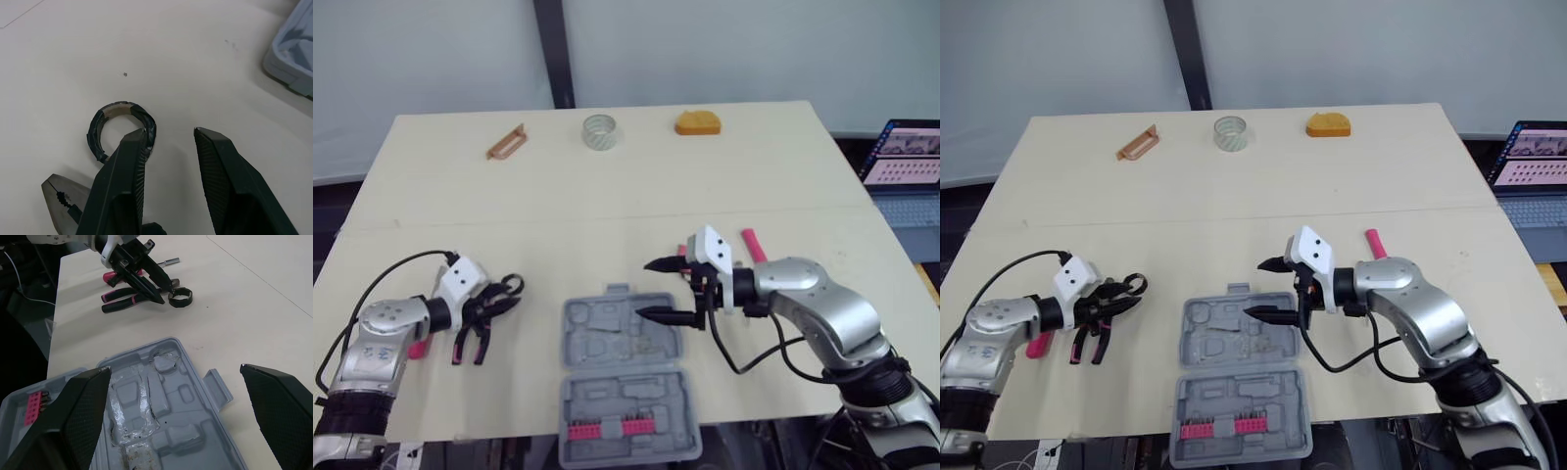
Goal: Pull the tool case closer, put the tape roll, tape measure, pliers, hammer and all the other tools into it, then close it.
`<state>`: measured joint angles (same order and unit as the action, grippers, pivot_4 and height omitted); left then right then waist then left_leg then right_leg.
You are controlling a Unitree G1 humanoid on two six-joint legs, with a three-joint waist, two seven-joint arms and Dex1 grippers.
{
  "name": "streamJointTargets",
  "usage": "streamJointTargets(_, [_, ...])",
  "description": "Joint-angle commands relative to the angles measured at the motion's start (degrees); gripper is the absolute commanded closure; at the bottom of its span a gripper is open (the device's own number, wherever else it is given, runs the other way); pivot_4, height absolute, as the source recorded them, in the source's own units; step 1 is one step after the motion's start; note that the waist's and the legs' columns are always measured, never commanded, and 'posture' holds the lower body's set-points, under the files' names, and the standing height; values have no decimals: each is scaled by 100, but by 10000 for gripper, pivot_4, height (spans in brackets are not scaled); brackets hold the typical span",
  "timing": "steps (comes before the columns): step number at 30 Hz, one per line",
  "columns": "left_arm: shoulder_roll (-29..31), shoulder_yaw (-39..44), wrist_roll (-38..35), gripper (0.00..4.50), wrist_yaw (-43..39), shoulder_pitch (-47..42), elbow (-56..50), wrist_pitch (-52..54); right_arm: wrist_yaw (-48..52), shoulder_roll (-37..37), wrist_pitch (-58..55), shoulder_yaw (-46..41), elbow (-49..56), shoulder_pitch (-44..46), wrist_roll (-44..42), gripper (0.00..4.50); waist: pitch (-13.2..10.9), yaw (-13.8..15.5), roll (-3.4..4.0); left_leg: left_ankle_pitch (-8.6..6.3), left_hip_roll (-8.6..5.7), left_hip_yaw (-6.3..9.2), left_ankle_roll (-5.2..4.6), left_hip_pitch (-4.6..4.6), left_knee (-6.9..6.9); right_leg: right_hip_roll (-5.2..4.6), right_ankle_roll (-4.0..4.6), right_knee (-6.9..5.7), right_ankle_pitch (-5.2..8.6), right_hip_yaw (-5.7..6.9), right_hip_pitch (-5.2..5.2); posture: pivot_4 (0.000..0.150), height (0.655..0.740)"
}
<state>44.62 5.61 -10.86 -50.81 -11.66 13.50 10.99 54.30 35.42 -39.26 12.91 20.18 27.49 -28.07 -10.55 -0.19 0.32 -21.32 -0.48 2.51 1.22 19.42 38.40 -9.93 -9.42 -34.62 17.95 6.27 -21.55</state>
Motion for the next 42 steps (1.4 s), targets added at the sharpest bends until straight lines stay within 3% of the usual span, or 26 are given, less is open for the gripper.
streamJointTargets(1, [-13,-41,100,27919,-7,-192,183,-130,-80,-3,-20,-127,246,-60,-44,0,0,1,0,0,0,0,0,0,0,1,0,0,0,1,0,1500,7400])
streamJointTargets(24, [-174,-143,213,27919,-10,-443,663,-361,-152,36,-216,-261,365,-72,-166,0,0,-4,0,0,2,0,0,0,2,2,0,-2,0,2,-1,1500,7400])
streamJointTargets(27, [-177,-159,230,36407,-15,-496,783,-425,-157,42,-232,-285,379,-79,-184,0,0,3,0,0,2,0,0,0,2,2,0,-2,0,2,-1,1500,7400])
streamJointTargets(29, [-176,-163,241,44834,-19,-551,892,-478,-162,46,-248,-300,392,-87,-197,0,1,9,-1,0,2,0,0,0,4,2,0,-2,0,2,-1,1500,7400])
streamJointTargets(42, [-177,-152,201,44834,-106,-633,1122,-642,28,181,-324,-408,568,-125,-407,0,1,-3,-1,0,2,0,0,0,4,2,0,-4,0,3,-1,1500,7400])
